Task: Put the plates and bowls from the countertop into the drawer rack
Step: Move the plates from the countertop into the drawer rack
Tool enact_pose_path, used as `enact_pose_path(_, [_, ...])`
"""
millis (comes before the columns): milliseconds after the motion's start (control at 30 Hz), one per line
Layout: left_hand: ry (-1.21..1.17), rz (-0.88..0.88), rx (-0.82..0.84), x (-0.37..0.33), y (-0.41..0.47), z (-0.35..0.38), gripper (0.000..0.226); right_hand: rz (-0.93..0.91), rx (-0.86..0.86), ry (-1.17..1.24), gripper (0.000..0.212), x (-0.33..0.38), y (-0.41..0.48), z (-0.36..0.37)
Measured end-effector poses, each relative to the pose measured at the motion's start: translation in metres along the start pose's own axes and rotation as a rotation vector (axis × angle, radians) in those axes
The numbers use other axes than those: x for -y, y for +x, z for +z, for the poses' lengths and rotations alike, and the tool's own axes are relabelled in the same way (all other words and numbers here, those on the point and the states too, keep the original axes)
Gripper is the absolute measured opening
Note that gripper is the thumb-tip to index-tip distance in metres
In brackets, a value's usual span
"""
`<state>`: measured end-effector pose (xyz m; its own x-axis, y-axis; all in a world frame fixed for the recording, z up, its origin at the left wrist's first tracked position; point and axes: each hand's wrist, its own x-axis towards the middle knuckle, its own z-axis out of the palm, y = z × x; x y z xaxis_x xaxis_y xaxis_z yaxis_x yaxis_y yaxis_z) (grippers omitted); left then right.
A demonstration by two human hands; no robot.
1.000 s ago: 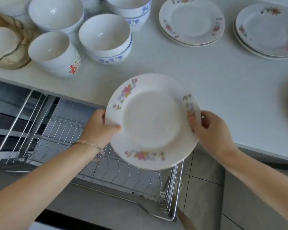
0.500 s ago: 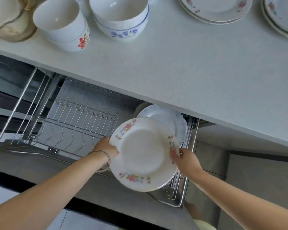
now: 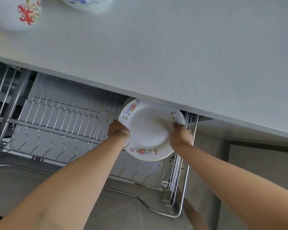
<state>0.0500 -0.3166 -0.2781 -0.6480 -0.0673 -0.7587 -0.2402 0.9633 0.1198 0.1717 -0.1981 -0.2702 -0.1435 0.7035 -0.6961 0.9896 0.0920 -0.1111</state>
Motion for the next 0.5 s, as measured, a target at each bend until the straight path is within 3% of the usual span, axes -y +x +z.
enact_pose_path(133, [-0.002, 0.022, -0.018, -0.001, -0.002, 0.015, 0.043, 0.057, 0.016, 0.011, 0.054, 0.001, 0.002, 0.005])
enact_pose_path(300, [-0.086, 0.03, -0.031, 0.004, -0.003, 0.024, 0.047, -0.023, 0.051, 0.021, 0.066, 0.001, -0.002, 0.006])
enact_pose_path(500, [-0.505, -0.039, 0.163, 0.018, -0.002, 0.028, 0.077, 0.012, 0.042, 0.136, 0.072, 0.004, -0.002, 0.007])
